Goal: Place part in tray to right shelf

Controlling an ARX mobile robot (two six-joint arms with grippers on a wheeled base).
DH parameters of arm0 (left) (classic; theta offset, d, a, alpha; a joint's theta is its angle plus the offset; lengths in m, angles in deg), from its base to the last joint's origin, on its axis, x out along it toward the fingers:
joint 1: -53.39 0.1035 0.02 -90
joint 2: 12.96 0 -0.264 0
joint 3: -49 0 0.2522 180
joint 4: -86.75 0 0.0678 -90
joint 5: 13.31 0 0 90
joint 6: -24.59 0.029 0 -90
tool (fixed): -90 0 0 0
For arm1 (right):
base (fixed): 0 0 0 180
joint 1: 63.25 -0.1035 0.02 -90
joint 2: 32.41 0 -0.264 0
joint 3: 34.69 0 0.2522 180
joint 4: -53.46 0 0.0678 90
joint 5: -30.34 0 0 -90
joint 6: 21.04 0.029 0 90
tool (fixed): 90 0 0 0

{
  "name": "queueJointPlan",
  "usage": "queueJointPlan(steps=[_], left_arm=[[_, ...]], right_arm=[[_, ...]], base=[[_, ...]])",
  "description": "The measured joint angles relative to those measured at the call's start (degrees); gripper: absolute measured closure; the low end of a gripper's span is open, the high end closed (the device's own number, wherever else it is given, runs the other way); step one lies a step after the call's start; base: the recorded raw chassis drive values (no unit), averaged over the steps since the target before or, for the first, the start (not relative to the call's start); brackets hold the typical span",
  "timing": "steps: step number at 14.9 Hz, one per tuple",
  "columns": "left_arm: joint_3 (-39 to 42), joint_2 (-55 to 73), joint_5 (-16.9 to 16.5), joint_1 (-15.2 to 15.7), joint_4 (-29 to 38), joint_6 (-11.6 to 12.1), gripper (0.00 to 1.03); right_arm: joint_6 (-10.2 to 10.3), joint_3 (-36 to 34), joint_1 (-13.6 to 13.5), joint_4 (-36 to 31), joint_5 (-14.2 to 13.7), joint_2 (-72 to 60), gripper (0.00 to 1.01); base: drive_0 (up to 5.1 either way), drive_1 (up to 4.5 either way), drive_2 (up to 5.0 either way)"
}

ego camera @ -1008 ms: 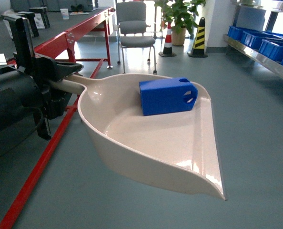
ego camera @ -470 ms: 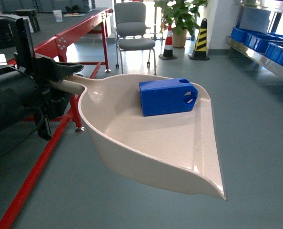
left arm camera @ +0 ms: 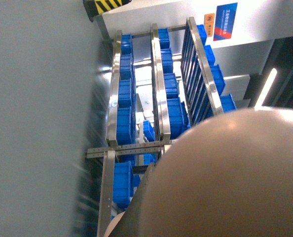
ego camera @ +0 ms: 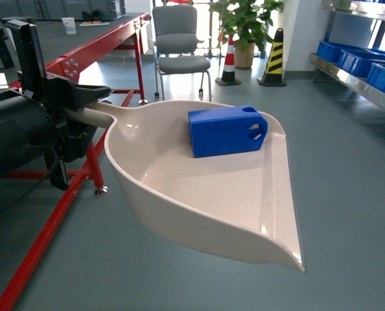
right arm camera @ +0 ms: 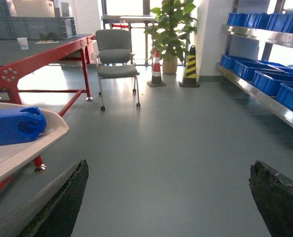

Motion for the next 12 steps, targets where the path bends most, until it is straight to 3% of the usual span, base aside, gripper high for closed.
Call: queueJointPlan(steps=[12], left_arm=[[0.0, 0.0, 0.0, -0.1, -0.1, 0.0, 0.9]], right_arm=[[0.0, 0.0, 0.0, 0.3, 0.0, -0.1, 0.03]], base=[[0.1, 4.34, -4.2]])
